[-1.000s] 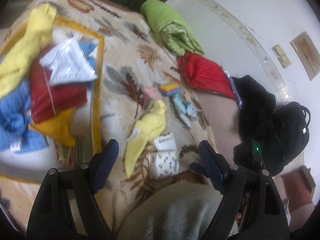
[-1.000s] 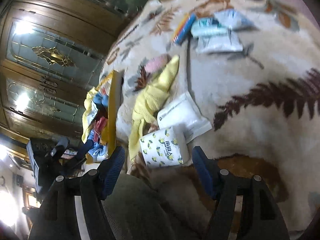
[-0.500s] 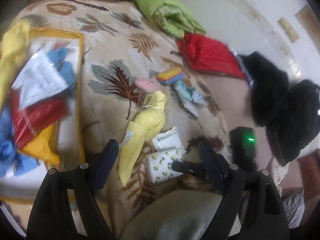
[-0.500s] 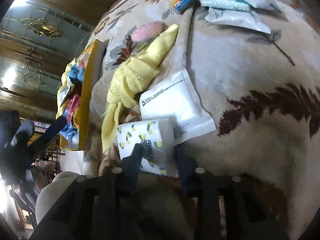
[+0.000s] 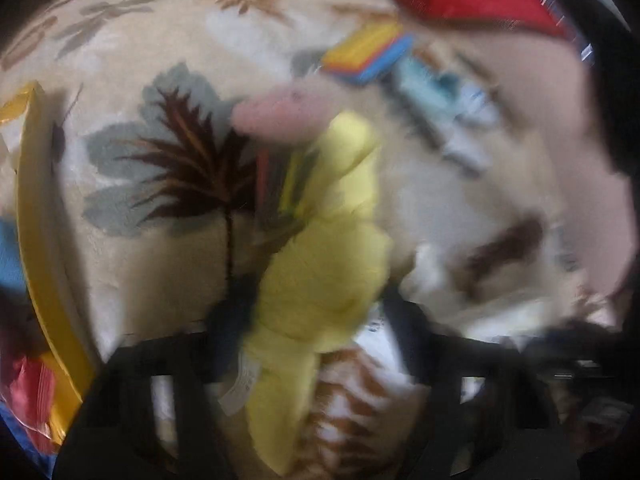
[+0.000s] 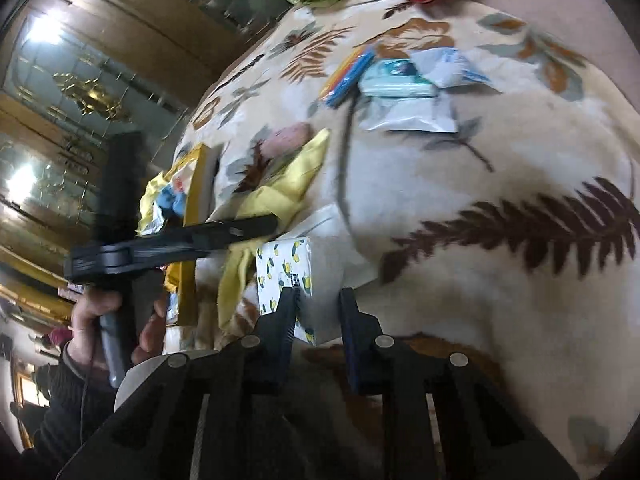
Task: Organize soft objects
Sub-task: 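Carry the yellow towel with the left tool toward the tray while the right tool carries the tissue box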
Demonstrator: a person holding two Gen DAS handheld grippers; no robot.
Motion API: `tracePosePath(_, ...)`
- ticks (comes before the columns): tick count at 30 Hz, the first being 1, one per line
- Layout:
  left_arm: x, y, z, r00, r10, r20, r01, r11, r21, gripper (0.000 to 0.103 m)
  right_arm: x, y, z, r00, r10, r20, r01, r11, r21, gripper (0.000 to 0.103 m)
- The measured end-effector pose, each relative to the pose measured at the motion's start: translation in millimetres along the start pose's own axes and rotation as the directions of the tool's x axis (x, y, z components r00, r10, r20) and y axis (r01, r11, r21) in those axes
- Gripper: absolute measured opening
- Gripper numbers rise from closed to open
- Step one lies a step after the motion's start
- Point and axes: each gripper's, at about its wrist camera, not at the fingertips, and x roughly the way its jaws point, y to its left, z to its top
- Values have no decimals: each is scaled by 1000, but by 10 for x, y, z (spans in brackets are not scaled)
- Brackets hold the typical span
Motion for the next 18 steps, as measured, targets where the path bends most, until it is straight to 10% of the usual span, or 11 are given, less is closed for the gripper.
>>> tracePosePath(7,-453,145,-373,978,-175,111,181,983,-41,43,-67,-38,-67,1000,26,6,-26,1000,8,21)
tracePosePath(13,-1080,375,-1084,880,-361,308,408,907,-102,43,-73,221,-64,1000,23,20,-22,999,-33,21)
tracePosePath(16,-1114,409,-1182,866,-364,341,431,891,-143,43,-15,344,-72,1000,22,10,-22,999,-40,21)
tracePosePath(18,-1123,494,-1213,810,-450,375,533,832,-153,43,-29,450,-77,999,38,14,-37,998,-47,21)
